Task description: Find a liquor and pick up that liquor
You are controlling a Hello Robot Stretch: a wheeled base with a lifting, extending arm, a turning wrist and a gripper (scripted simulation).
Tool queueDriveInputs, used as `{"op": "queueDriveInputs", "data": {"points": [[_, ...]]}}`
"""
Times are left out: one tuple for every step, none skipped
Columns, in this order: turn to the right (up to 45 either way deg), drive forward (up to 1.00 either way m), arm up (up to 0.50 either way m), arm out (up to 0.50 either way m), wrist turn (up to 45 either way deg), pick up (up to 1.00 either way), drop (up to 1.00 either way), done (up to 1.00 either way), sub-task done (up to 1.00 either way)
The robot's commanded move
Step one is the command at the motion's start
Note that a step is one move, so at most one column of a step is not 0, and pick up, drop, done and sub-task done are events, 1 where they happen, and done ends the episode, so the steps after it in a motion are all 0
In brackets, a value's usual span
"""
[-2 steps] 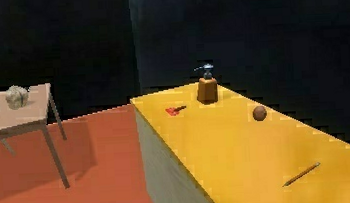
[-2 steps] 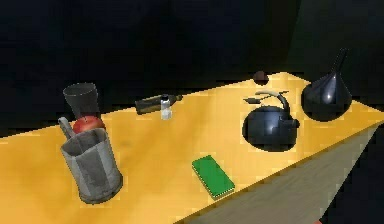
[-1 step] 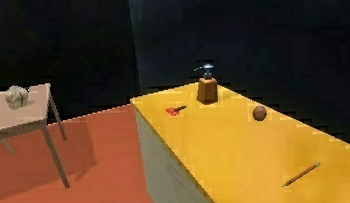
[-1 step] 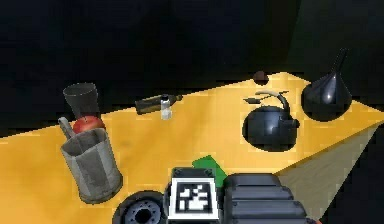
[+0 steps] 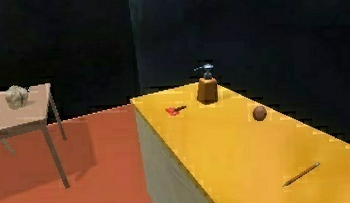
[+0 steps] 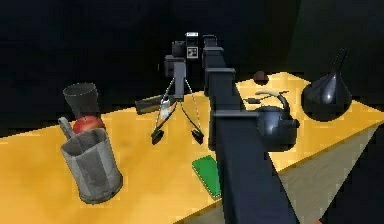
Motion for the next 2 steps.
{"op": "queueDriveInputs", "data": {"points": [[0.0,0.00,0.00,0.00,45.0,0.00,0.00,0.00,0.00],[0.0,0.00,0.00,0.00,45.0,0.00,0.00,0.00,0.00]]}}
